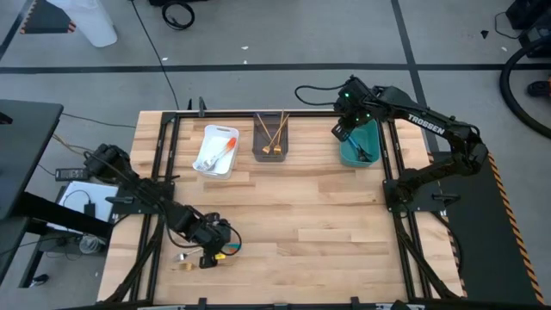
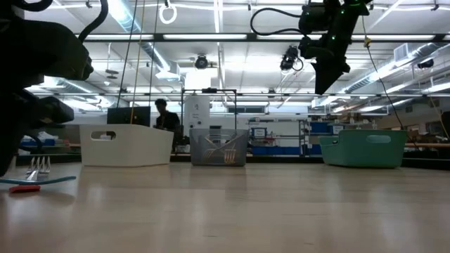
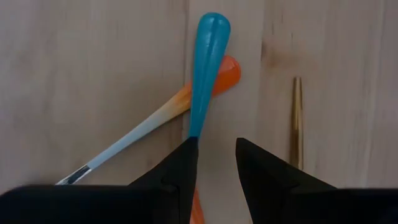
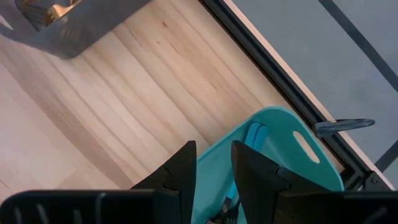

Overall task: Sort silverware by color (type)
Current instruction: Put the blue fork into the green bin

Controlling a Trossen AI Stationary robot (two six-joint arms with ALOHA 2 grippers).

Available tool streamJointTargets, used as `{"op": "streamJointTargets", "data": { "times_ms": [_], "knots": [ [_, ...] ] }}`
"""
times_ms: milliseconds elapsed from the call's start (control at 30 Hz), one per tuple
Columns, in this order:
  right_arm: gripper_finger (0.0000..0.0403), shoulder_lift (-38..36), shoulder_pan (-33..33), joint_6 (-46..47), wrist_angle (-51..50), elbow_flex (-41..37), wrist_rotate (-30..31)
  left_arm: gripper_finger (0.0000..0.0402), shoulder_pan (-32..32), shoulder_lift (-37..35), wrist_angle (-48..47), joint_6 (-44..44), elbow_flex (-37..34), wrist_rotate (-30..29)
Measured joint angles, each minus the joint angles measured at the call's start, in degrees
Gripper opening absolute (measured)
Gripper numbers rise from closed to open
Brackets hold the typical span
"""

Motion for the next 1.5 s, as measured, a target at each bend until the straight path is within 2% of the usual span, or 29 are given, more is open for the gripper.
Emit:
{"op": "streamJointTargets", "data": {
  "times_ms": [233,400,633,833,1300,1400,1500],
  "knots": [
    [0.0111,0.00,0.00,-1.07,-0.02,0.00,-0.03,0.0088,-0.09,0.38,-3.81,2.58,3.70,-0.71],
    [0.0111,0.00,0.00,-1.09,0.70,0.00,-0.02,0.0076,-0.07,0.35,-4.27,2.74,3.91,-1.54],
    [0.0111,0.00,0.00,-1.07,0.89,0.00,-0.06,0.0095,-0.07,0.71,-6.15,3.67,3.87,-6.40],
    [0.0111,0.00,0.00,-1.07,0.86,0.00,-0.15,0.0119,-0.92,0.85,-4.74,3.45,2.60,-4.76],
    [0.0111,0.00,-0.01,-0.85,0.84,0.00,-0.17,0.0121,-3.28,2.89,-4.21,3.50,2.67,-5.49],
    [0.0111,0.00,-0.02,-0.85,0.84,0.00,-0.17,0.0110,-3.26,2.90,-4.69,4.68,2.67,-5.58],
    [0.0111,0.02,0.00,-0.85,0.84,0.00,-0.17,0.0076,-3.20,2.94,-5.24,4.68,2.71,-5.89]
  ]
}}
